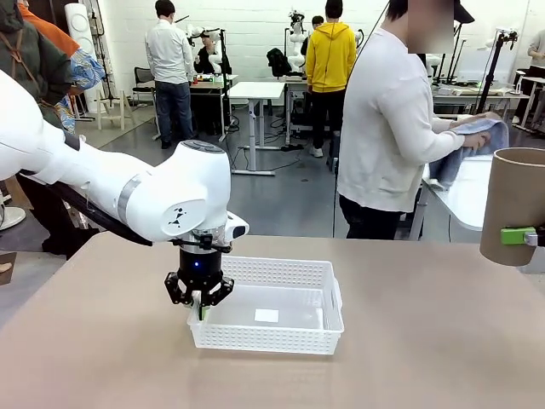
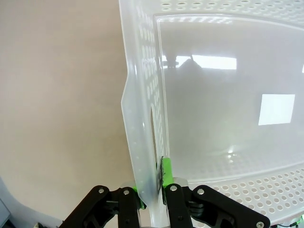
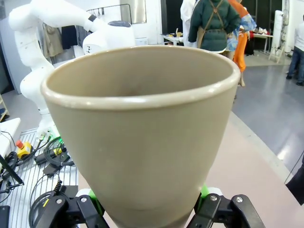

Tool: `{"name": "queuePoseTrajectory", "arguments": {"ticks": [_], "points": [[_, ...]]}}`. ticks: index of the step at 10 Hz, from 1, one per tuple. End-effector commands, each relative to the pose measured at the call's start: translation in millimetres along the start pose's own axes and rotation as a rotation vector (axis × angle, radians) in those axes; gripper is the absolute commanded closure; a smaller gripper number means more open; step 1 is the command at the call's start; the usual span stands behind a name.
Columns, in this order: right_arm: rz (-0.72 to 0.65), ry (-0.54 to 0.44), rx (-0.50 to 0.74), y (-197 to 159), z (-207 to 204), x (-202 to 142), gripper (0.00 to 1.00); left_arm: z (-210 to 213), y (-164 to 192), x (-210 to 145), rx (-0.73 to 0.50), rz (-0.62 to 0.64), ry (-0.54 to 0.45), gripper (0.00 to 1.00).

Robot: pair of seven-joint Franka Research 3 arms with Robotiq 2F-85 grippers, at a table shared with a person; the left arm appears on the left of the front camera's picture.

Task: Clean and organize the cups into the basket.
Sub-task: Pick up the Organizing basket and move it to the center of the table, then pick up the Reusable plastic cup from the right side of the table and place it inside the Organizing basket.

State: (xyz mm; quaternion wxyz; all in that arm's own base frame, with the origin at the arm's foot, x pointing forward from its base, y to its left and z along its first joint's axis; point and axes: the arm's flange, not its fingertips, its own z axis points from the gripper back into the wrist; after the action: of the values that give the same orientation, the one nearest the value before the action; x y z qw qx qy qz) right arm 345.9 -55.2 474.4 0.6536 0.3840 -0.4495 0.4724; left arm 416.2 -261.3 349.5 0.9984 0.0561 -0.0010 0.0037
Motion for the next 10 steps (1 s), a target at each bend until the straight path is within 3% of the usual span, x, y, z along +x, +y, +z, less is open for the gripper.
{"name": "queuePoseTrajectory", "arguments": {"ticks": [1,3,4,5,8,10], "points": [[0.005,-0.003,0.002,-1.3,-1.9,-1.0,0.77,-5.0,-9.0,-2.3,0.002,0.015,0.010,1.00],[0.005,-0.003,0.002,-1.3,-1.9,-1.0,0.77,-5.0,-9.0,-2.3,0.002,0.015,0.010,1.00],[0.000,0.000,0.000,0.0,0.0,0.0,0.19,-5.0,-9.0,-2.3,0.002,0.015,0.010,1.00],[0.063,0.038,0.056,6.2,-11.9,23.6,0.19,-5.0,-9.0,-2.3,0.002,0.015,0.010,1.00],[0.163,0.291,0.165,13.8,-88.5,116.6,0.19,-5.0,-9.0,-2.3,0.002,0.015,0.010,1.00],[0.145,0.528,0.244,9.2,-165.9,139.1,0.19,-5.0,-9.0,-2.3,0.002,0.015,0.010,1.00]]}}
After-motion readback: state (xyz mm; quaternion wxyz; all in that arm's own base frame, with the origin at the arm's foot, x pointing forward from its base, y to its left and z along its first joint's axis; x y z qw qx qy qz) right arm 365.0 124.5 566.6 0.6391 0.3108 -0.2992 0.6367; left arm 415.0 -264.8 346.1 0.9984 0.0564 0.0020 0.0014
